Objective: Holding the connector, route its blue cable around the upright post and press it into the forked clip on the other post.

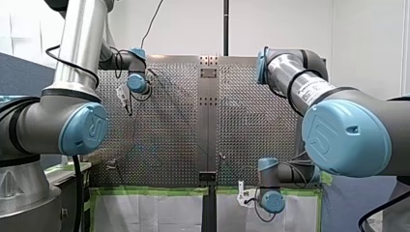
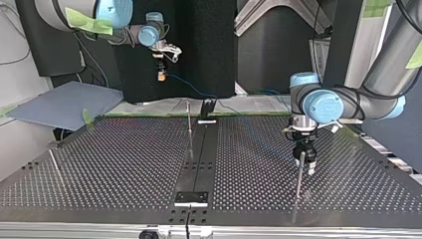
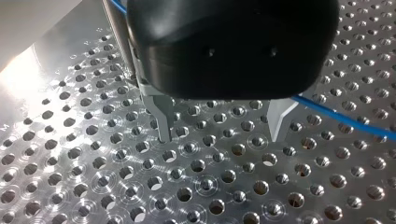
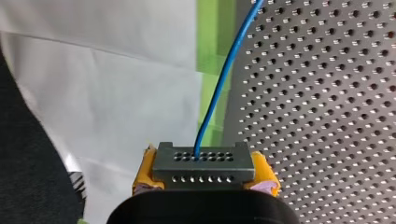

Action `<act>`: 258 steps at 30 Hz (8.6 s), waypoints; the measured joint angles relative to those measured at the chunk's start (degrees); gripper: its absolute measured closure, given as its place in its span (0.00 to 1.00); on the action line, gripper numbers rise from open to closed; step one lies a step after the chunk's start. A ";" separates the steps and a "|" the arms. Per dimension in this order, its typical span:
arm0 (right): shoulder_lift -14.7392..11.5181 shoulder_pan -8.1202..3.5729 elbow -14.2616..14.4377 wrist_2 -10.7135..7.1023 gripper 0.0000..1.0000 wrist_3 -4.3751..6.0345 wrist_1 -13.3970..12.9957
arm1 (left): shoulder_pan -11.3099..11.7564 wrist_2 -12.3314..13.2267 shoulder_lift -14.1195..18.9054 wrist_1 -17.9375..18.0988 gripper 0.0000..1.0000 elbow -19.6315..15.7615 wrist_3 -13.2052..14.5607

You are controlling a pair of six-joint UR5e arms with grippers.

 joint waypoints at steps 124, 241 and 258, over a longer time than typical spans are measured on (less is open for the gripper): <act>-11.60 0.19 1.95 -4.79 1.00 -5.41 3.44 | 4.09 8.77 -4.48 21.59 0.01 -12.67 -39.14; -11.61 0.51 0.28 -5.31 1.00 -3.81 5.45 | -6.78 -5.92 23.53 -16.56 0.01 1.33 -7.36; -11.59 0.54 0.30 -5.32 1.00 -4.01 5.73 | -10.54 -11.56 25.37 -24.85 0.01 0.18 0.96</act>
